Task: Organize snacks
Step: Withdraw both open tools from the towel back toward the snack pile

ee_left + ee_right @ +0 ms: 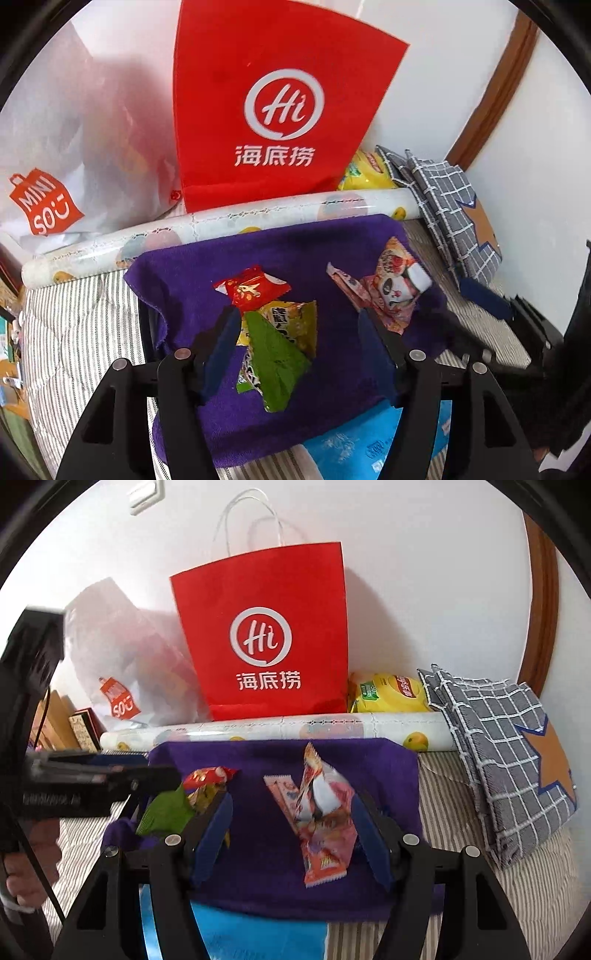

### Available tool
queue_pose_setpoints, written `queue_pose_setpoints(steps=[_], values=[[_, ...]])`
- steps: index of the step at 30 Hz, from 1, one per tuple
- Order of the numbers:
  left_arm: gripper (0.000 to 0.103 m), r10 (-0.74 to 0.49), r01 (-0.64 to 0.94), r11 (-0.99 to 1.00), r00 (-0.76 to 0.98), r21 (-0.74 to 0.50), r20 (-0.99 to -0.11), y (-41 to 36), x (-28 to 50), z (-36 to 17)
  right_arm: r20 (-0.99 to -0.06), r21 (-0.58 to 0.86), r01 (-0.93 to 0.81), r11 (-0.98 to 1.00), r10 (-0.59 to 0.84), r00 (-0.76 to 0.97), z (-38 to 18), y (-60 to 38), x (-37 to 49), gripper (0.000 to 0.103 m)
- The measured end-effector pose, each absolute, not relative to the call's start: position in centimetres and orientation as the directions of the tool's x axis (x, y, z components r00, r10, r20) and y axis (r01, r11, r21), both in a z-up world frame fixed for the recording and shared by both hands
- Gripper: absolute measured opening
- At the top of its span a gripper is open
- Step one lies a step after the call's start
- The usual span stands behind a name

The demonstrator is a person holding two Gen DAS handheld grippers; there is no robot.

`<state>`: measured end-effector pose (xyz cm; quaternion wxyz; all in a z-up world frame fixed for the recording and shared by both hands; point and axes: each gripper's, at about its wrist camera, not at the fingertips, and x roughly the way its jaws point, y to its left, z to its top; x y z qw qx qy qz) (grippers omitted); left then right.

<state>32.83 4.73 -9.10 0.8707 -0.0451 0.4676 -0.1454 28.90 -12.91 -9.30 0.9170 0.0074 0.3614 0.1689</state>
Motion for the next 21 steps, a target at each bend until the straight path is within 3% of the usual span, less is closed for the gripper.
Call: queue_pose_setpoints(steps=[10, 21], values=[[0.065, -0.307, 0.243, 0.948, 0.542, -0.204, -0.783, 4.1, 28.5, -6.6, -0.682, 0.1, -0.249, 0.963, 0.248, 0.688, -8.5, -14.8, 22.8, 0.065], [0.065, -0.303, 0.198, 0.952, 0.515, -0.232, -0.802, 5.6, 22.6, -7.8, -0.715, 0.153, -0.216, 0.964, 0.259, 0.649, -8.8, -15.8, 18.7, 0.065]])
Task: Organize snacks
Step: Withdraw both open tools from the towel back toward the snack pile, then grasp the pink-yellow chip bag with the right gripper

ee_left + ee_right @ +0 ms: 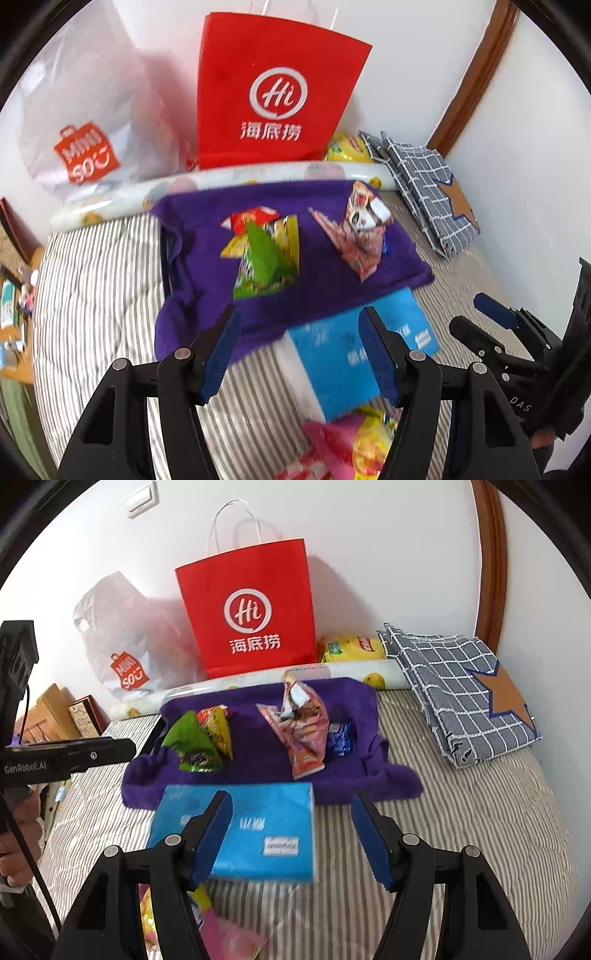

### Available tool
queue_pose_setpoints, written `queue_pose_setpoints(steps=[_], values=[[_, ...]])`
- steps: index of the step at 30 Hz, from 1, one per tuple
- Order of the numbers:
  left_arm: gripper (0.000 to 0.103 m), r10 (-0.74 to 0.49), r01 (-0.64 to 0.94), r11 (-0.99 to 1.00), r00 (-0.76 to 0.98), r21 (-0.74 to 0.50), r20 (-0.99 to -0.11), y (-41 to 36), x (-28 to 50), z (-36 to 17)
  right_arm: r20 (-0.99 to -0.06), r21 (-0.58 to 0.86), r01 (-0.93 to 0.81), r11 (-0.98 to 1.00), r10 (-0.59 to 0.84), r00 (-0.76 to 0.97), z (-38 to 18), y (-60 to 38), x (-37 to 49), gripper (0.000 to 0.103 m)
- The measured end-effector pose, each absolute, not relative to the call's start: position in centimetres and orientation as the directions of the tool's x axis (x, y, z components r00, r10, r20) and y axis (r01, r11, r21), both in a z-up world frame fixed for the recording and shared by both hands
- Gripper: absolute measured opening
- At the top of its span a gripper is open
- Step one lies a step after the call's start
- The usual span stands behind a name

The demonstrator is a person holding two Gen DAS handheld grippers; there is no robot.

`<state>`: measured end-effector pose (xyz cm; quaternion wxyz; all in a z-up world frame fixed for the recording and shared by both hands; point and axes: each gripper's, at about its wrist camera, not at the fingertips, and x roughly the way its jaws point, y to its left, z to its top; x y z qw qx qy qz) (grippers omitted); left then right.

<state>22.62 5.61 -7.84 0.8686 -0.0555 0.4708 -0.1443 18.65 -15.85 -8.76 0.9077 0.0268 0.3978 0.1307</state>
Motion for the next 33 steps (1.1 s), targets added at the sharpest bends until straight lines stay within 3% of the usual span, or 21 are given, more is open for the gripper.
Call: queue_pose_setpoints(steps=[19, 27, 30, 33], values=[[0.065, -0.284, 0.137, 0.959, 0.509, -0.249, -0.813, 8.2, 16.1, -8.7, -0.735, 0.173, -0.265, 0.949, 0.304, 0.607, -9.2, -13.8, 13.5, 0.065], [0.065, -0.263, 0.07, 0.962, 0.502, -0.265, -0.824, 10.2, 14.3, -9.4, -0.742, 0.257, -0.33, 0.908, 0.404, 0.535, -9.7, -12.0, 11.4, 0.065], [0.065, -0.256, 0.062, 0.963, 0.503, -0.262, -0.825, 10.4, 13.6, -9.4, -0.758, 0.251, -0.371, 0.894, 0.42, 0.499, -10.3, -10.1, 11.0, 0.072], [0.065, -0.252, 0.063, 0.965, 0.507, -0.256, -0.824, 10.6, 12.8, -9.4, -0.78, 0.24, -0.383, 0.892, 0.412, 0.471, -11.4, -8.5, 11.0, 0.072]])
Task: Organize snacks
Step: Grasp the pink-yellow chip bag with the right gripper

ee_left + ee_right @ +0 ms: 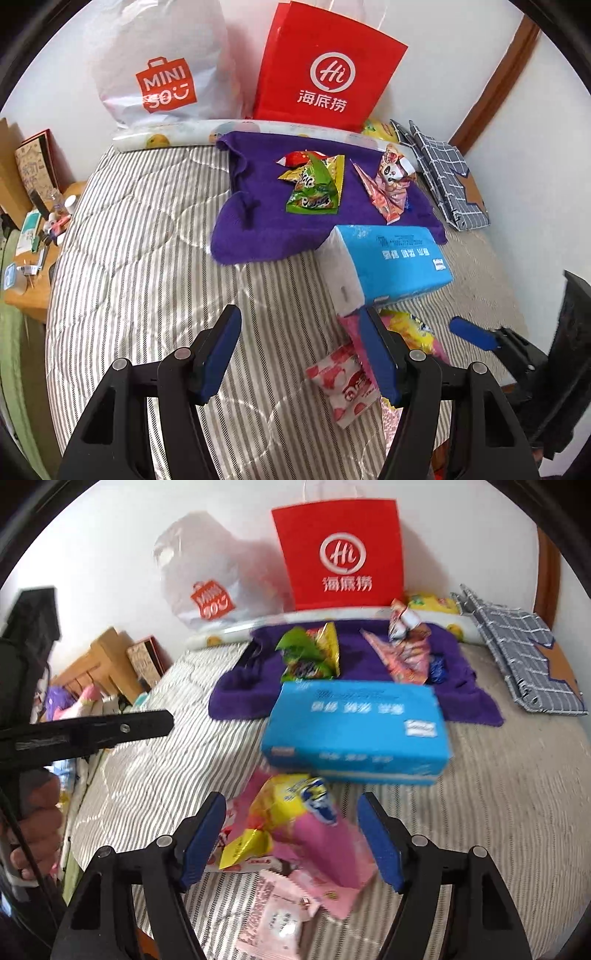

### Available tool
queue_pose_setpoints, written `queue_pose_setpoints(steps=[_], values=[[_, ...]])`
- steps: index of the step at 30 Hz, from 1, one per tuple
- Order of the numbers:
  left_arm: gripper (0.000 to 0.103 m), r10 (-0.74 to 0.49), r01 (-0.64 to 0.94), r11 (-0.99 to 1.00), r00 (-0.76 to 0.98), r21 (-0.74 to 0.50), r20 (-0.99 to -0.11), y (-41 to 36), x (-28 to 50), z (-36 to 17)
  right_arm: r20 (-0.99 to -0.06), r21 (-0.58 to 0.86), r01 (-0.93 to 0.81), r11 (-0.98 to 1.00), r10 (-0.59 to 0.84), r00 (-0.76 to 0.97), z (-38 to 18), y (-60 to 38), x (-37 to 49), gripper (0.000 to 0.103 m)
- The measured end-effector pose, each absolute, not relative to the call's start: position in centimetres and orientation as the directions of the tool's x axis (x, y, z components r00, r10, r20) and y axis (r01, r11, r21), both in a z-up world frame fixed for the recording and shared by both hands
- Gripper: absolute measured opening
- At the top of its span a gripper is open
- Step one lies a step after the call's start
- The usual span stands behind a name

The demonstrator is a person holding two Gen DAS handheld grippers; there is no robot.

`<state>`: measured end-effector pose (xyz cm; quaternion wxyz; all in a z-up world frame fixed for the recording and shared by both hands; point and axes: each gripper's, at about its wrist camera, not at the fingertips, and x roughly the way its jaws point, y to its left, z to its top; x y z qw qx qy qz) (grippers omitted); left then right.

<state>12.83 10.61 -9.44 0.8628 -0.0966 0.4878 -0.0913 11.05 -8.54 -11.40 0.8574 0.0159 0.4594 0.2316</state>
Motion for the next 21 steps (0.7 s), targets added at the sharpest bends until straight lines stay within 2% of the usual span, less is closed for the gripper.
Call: queue_pose_setpoints(steps=[12, 17, 21], values=[[0.066, -0.263, 0.029, 0.958, 0.486, -0.285, -0.834, 12.6, 11.8, -11.5, -0.854, 0.175, -0.336, 0.925, 0.313, 0.417, -15.1, -6.2, 12.5, 0.074], [0.066, -0.268, 0.025, 0.956, 0.48, -0.293, -0.835, 13.0, 11.7, -12.0, -0.857, 0.148, -0.354, 0.923, 0.298, 0.421, -15.5, -5.8, 12.3, 0.061], [0.066, -0.27, 0.019, 0.955, 0.477, -0.297, -0.836, 13.3, 11.6, -12.3, -0.842, 0.151, -0.377, 0.914, 0.318, 0.435, -14.7, -5.9, 11.6, 0.06]])
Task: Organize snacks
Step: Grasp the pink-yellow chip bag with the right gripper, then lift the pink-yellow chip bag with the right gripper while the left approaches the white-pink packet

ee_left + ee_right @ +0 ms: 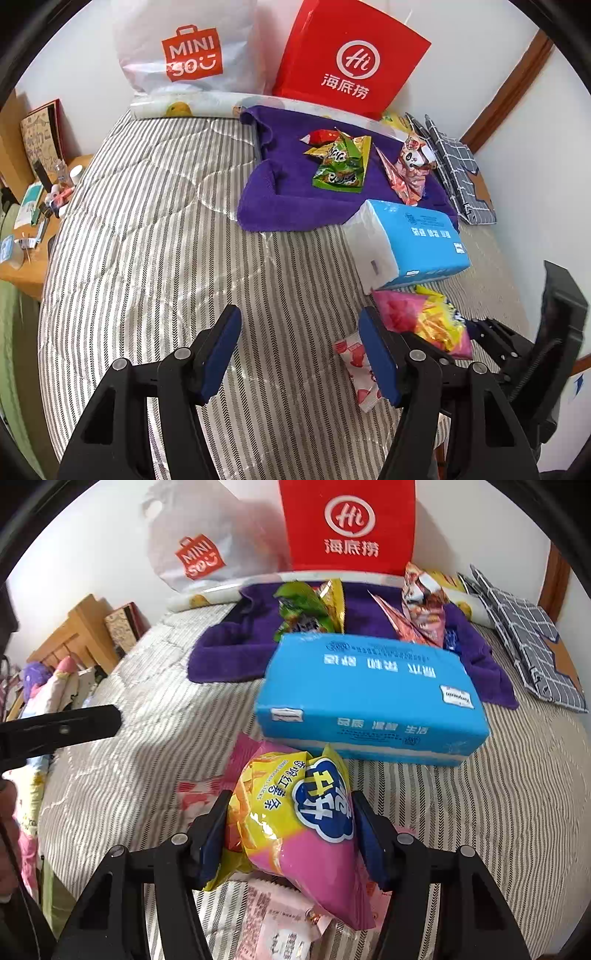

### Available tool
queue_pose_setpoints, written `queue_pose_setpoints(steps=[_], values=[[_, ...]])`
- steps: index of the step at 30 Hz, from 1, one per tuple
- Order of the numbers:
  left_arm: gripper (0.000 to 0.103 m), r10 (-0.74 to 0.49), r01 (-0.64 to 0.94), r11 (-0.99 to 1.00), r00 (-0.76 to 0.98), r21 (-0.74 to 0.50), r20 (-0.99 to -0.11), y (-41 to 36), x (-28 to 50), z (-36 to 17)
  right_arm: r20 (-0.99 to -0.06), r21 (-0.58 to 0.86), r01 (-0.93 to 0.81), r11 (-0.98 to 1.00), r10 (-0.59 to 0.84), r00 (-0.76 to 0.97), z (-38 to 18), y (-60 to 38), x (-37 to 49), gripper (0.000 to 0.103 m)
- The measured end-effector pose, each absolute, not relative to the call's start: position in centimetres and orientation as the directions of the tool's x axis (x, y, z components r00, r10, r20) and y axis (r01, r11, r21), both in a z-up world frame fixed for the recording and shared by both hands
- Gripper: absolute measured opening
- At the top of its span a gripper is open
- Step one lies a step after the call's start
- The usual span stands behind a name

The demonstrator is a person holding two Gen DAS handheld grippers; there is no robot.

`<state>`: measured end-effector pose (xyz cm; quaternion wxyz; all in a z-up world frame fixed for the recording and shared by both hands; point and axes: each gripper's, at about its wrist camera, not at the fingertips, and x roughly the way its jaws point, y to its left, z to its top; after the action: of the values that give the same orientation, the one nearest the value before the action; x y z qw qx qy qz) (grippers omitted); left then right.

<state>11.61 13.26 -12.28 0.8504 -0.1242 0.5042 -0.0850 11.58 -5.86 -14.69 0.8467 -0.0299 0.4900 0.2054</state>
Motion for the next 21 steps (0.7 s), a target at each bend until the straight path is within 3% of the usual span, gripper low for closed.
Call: queue_pose_setpoints(steps=[11, 21], values=[[0.065, -0.29, 0.024, 0.949, 0.462, -0.315, -0.838, 12.8, 11.4, -13.1, -0.765, 0.198, -0.423, 0.884, 0.409, 0.497, -10.5, -7.1, 9.5, 0.06], [0.065, -0.3, 0.039, 0.947, 0.454, -0.317, -0.839, 11.9, 11.4, -13.2, -0.744, 0.199, -0.383, 0.902, 0.393, 0.54, -9.3, -9.2, 9.2, 0.06]])
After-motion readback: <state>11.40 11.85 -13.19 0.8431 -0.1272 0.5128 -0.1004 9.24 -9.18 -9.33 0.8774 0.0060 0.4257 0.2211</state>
